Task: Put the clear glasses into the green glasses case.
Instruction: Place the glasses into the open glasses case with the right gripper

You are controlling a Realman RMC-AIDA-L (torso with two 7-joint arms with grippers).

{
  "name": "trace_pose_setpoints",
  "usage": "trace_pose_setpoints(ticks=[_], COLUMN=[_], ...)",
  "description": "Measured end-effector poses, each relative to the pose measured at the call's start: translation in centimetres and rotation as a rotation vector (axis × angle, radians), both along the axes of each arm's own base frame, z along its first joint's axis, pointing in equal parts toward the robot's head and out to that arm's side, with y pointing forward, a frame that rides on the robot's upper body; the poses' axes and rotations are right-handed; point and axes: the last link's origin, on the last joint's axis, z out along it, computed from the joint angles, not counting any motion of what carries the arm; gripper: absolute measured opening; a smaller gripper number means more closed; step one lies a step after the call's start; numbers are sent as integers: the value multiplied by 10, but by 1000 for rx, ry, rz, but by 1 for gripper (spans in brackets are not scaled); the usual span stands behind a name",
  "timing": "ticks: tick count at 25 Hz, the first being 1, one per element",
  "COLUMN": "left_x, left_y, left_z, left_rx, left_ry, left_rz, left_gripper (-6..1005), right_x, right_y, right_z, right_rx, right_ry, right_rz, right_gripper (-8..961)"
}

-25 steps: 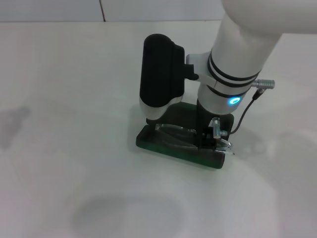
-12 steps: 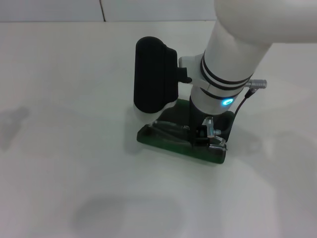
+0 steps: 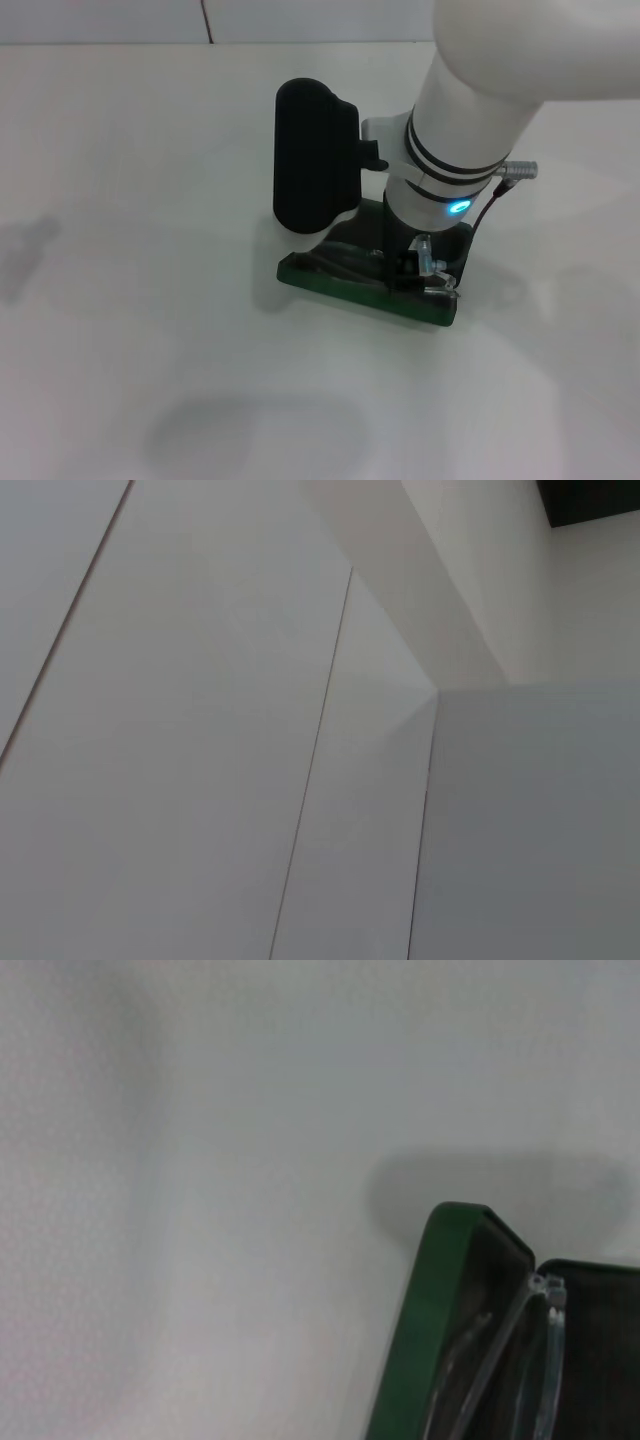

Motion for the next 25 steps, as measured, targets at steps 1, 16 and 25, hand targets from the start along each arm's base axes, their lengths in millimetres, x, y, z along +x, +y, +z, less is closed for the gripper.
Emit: trace_pose_setpoints(ticks=[1, 16, 25], left_x=[0, 0, 0], left_y=[0, 0, 0], left_z=[0, -1, -1], left_rx=[0, -1, 0], left_ry=[0, 1, 1], left_rz=[0, 1, 1], left_gripper=[71, 71, 71], right_x=[0, -5, -6], right_y=[0, 2, -1], right_z=[0, -2, -5], right_rx=[-1, 10, -3], right_ry=[0, 7, 8], right_rz=[2, 54, 65], right_gripper=[120, 120, 121])
